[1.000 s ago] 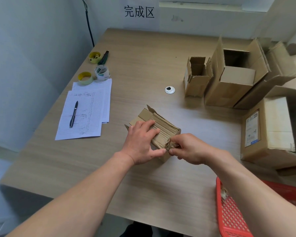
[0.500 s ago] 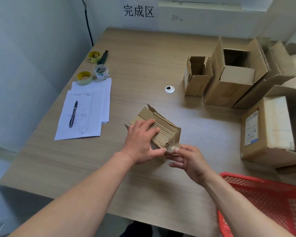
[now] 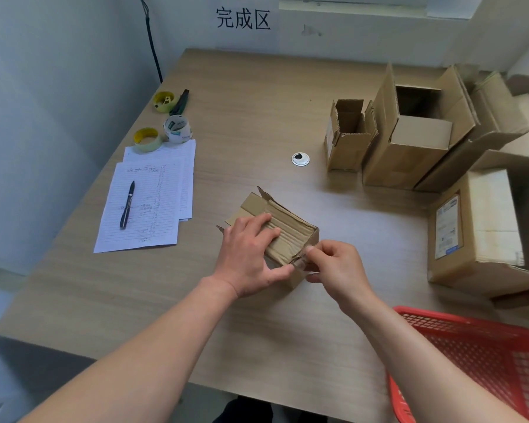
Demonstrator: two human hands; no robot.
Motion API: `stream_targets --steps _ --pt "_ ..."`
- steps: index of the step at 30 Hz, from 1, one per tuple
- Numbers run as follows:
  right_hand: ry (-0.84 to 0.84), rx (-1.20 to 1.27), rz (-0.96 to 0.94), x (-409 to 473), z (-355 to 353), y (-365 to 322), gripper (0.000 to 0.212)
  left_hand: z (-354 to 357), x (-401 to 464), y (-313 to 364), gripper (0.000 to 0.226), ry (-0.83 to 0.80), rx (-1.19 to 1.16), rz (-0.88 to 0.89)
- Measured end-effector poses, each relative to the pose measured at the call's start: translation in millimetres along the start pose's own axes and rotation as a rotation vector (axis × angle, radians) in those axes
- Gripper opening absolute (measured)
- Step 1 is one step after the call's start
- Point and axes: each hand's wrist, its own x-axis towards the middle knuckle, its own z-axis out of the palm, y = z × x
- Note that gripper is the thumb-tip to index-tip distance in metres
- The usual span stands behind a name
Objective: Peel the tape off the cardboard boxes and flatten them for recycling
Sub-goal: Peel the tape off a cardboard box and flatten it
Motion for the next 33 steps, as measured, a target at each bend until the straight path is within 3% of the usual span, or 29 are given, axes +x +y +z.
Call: stream_targets --steps 5,8,15,20,24,28,33 --pt "-0.039 0.529 0.139 -5 7 21 0.028 -1 2 -4 0.078 0.007 -0.038 -0.025" --pt "-0.055 0.706 0.209 -6 11 29 0.028 -2 4 -2 0.078 -0.001 -0.032 -0.021" --pt "-0.024 0.518 0.179 1 5 16 0.015 -4 6 5 0.081 -0.019 0.016 -0.05" --pt "0.007 0.469 0.26 8 2 8 0.033 0 5 6 0.084 0.0 0.057 -0.067" --pt "-0.025 0.337 0.2 10 5 3 0.025 2 5 8 0.081 0.04 0.039 -0.102" --pt "-0.042 0.294 0.175 12 4 5 0.026 3 5 7 0.076 0.043 0.034 -0.105" --pt "0.06 0.364 0.259 16 8 6 0.018 6 8 9 0.073 0.046 0.039 -0.093"
